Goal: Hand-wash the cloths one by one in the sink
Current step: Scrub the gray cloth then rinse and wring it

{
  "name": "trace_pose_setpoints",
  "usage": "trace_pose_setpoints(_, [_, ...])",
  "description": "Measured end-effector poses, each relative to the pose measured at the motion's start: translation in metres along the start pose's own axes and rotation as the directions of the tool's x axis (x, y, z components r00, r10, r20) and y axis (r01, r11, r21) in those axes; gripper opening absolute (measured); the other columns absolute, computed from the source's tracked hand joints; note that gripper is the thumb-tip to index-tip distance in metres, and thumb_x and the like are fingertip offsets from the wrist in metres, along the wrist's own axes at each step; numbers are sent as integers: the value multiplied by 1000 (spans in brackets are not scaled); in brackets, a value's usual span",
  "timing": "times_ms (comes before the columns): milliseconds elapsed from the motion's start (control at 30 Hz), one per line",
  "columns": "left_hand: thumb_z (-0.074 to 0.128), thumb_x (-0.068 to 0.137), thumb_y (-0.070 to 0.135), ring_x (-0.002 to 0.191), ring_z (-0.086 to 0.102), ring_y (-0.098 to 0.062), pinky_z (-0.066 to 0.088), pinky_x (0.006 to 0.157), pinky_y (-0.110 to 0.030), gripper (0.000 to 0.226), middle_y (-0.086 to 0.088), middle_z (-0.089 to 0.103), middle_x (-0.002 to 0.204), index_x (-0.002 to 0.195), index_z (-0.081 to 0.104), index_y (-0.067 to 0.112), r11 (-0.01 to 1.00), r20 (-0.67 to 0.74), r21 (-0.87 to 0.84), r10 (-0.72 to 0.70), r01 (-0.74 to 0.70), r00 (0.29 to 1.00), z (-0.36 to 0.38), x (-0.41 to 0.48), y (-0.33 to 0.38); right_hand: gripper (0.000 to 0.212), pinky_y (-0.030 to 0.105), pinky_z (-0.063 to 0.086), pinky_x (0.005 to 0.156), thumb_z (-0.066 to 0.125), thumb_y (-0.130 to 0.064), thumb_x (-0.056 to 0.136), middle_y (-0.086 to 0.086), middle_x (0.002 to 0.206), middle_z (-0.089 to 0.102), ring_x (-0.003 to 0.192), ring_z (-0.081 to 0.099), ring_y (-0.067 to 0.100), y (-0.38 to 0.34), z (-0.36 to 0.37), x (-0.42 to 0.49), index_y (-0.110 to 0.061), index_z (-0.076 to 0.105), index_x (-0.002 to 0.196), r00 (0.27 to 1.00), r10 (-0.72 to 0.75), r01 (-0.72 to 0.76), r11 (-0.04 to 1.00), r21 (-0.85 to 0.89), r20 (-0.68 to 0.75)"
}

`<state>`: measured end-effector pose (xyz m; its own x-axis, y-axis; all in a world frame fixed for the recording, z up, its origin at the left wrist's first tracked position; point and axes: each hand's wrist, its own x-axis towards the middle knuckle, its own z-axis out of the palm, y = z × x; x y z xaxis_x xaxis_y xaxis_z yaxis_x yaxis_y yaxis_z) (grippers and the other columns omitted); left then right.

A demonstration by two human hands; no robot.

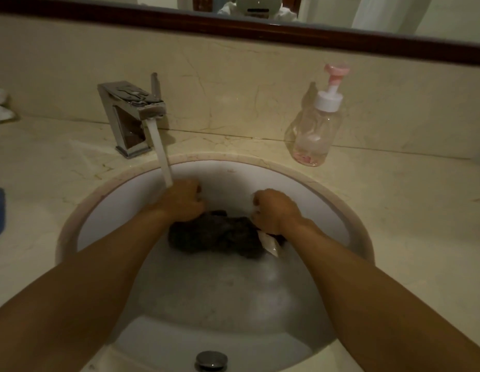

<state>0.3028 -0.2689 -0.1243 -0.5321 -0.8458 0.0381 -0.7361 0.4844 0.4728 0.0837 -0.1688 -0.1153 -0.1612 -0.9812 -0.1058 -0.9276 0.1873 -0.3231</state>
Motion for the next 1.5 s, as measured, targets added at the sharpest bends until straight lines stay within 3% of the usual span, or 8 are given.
trace_pose_setpoints(67, [69,92,30,99,60,-22,47,85,-31,20,-1,60,102,106,59,20,997,-125,-43,56,-61,991,-8,0,2,32,34,52,90,73,-39,88,-2,114,65,111,63,24,1,-4,-2,-30,66,119,993,-121,118,983,140,10])
trace_pose_setpoints(233, [85,49,71,127,50,-18,42,110,-42,104,15,48,136,140,45,42,977,636,210,-102,-44,765,-8,-6,17,90,43,47,104,71,-72,73,-9,143,54,126,55,21,-3,15,-9,-53,30,151,922,-120,181,974,-136,367])
trace_pose_setpoints(533, [57,95,16,104,58,-22,46,94,-36,23,-3,62,115,115,68,13,981,426,-118,-92,156,900,-9,-8,36,33,39,56,80,66,-39,78,10,105,74,96,70,35,-12,-5,-14,-18,74,102,925,37,-185,913,364,378])
trace_pose_setpoints(733, [64,91,40,88,60,-20,55,84,-41,19,4,58,93,96,59,23,981,-136,121,166,-150,977,-2,-5,1,51,47,51,99,70,-48,91,4,131,61,116,58,28,-3,-4,-7,-24,57,134,994,-92,95,994,62,-51])
trace_pose_setpoints(933, [70,47,80,123,40,-19,47,104,-47,80,7,35,133,115,37,55,947,453,305,-51,-101,890,3,-6,2,68,40,52,94,71,-72,73,-6,123,61,111,61,21,-8,20,-5,-39,56,130,947,-99,155,974,-164,304])
trace_pose_setpoints(1233, [58,98,37,112,58,-22,43,94,-31,33,-3,63,123,124,60,18,1000,226,-7,23,-22,974,5,-4,11,46,38,57,88,66,-56,84,6,103,72,93,68,26,-13,4,-12,-15,73,104,933,78,-200,924,326,352])
trace_pose_setpoints(1400, [72,88,34,100,58,-25,52,83,-35,28,-4,57,109,107,57,18,985,-237,139,135,-104,962,-5,-3,4,41,46,53,92,68,-41,93,4,122,65,110,62,28,-8,4,-9,-21,62,129,962,-118,123,992,4,-245])
trace_pose_setpoints(1500, [71,86,49,105,61,-20,51,83,-28,33,5,62,106,108,64,25,988,168,38,144,-153,975,-17,-4,16,49,37,54,92,73,-50,85,-3,118,67,111,64,24,-8,9,-10,-31,63,129,952,-307,305,944,122,-6])
